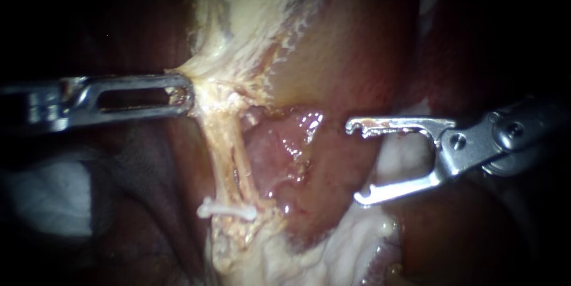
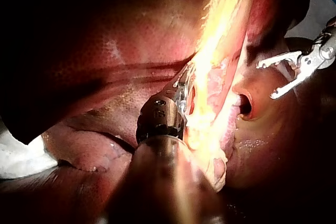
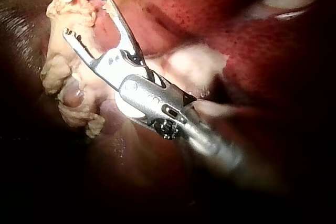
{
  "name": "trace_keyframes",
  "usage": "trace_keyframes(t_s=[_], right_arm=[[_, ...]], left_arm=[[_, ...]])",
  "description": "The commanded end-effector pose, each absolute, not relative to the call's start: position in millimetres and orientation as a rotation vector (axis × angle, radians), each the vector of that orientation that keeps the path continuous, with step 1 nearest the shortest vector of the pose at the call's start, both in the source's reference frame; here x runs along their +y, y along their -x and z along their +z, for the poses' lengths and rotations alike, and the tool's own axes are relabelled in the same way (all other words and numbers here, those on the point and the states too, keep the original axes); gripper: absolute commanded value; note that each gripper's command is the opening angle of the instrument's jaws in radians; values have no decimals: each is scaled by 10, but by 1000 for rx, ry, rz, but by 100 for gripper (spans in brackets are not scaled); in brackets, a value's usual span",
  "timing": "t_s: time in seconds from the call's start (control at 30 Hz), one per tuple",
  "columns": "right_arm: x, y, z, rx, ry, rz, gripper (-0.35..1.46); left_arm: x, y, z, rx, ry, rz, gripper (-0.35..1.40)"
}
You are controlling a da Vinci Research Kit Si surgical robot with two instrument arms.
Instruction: Going back first clip left tube
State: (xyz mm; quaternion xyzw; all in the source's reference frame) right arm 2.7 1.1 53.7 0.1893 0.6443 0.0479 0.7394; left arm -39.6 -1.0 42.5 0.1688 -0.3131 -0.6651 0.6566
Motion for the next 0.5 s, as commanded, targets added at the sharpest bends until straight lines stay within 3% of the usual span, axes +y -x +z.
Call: trace_keyframes(t_s=[0.03, 0.27, 0.5], right_arm=[[10, -27, 538, 1414, -415, 105, 60], [10, -24, 536, 1414, -416, 104, 60], [10, -24, 534, 1416, -416, 106, 60]], left_arm=[[-11, 400, 430, -713, -389, -1503, -35], [-21, 434, 453, -725, -415, -1488, -35], [-19, 447, 454, -725, -426, -1490, -35]])
